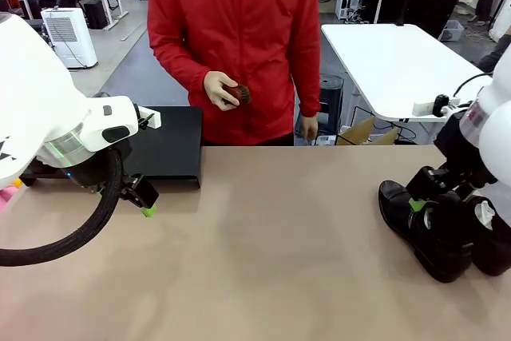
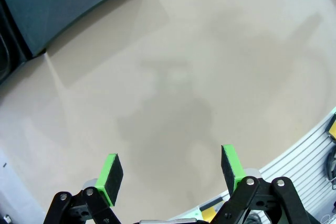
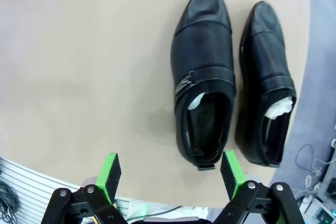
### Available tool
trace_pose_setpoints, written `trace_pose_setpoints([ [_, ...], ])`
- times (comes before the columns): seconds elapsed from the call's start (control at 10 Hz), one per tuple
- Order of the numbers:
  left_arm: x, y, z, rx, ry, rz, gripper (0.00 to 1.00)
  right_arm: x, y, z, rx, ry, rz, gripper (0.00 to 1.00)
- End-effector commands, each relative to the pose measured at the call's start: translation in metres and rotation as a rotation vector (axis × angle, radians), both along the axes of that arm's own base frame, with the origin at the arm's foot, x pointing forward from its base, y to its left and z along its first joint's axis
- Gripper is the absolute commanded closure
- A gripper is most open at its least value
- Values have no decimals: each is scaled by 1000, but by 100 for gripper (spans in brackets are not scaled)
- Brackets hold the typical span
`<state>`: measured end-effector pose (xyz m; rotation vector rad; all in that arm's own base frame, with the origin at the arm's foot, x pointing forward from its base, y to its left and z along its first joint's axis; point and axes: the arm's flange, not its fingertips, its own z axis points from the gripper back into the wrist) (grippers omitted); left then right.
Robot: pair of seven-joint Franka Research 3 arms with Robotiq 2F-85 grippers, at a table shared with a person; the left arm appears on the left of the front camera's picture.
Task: Organize the shoes by placing them on the stand.
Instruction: Pick up one Shoe and place it in the middle of the table.
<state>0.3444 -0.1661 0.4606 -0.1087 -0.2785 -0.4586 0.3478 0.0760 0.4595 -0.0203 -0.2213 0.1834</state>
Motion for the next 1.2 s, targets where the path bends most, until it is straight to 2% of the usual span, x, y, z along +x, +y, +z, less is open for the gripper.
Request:
trace_pose_setpoints([
  [0.0,1,1,1,-24,-3,-3,3,-32,-15,-31,-13,-42,34,0],
  [0.1,1,1,1,-24,-3,-3,3,-32,-14,-32,-12,-66,46,0],
  [0.3,1,1,1,-24,-3,-3,3,-32,-13,-33,-14,-96,35,31],
  [1.0,1,1,1,-24,-3,-3,3,-24,-7,-54,-50,-136,27,31],
  [1.1,1,1,1,-24,-3,-3,3,-23,-8,-58,-91,-121,3,31],
])
